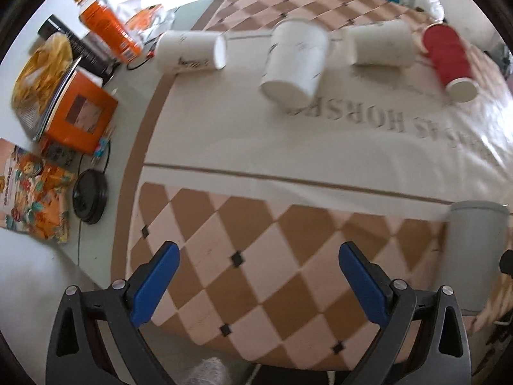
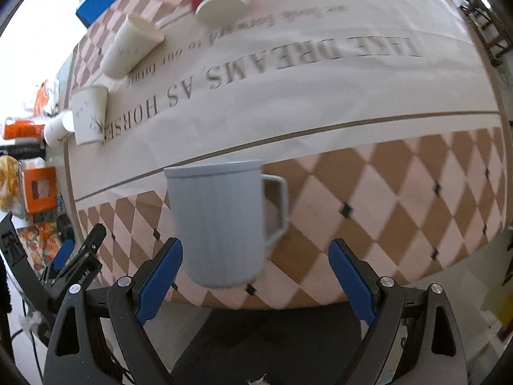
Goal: Flip cup upright
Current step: 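Pass the grey mug from the left gripper into the right gripper, then carry the upright grey mug with the right gripper toward the red cup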
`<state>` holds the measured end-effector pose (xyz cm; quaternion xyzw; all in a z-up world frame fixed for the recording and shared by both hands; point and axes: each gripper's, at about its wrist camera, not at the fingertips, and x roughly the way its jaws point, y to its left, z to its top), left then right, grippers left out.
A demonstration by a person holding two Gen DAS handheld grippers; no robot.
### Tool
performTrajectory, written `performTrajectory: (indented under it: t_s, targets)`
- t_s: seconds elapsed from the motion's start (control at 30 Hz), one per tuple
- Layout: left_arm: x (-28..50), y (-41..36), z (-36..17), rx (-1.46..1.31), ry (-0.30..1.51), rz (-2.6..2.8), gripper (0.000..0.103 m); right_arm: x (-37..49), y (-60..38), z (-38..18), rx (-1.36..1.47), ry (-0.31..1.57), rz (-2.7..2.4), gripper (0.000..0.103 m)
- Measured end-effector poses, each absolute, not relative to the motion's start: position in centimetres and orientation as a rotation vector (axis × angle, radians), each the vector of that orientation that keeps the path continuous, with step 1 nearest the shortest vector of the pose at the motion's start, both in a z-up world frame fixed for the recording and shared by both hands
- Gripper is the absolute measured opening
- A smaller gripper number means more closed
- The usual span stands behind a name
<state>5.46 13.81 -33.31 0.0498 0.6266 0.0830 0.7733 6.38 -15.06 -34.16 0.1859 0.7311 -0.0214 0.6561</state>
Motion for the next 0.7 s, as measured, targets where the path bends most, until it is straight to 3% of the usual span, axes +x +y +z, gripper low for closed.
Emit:
performTrajectory:
  t_s: [0.33, 0.4, 0.7]
  targets:
    - [5.0, 14.6, -35.9, 0.097, 1.438, 0.169, 0.101, 8.2, -11.4, -38.0, 0.385, 1.726, -0.013, 0.091]
    - [5.0, 14.5, -36.2, 0.086, 1.451, 0.159, 0.101, 8.4, -10.9, -38.4, 0.407, 1.723, 0.015, 0.078]
    - [5.4, 12.4, -35.4, 0.075, 1.467, 0.144, 0.101, 8.6, -11.0, -37.0, 0.334, 1.622, 0.017, 0.078]
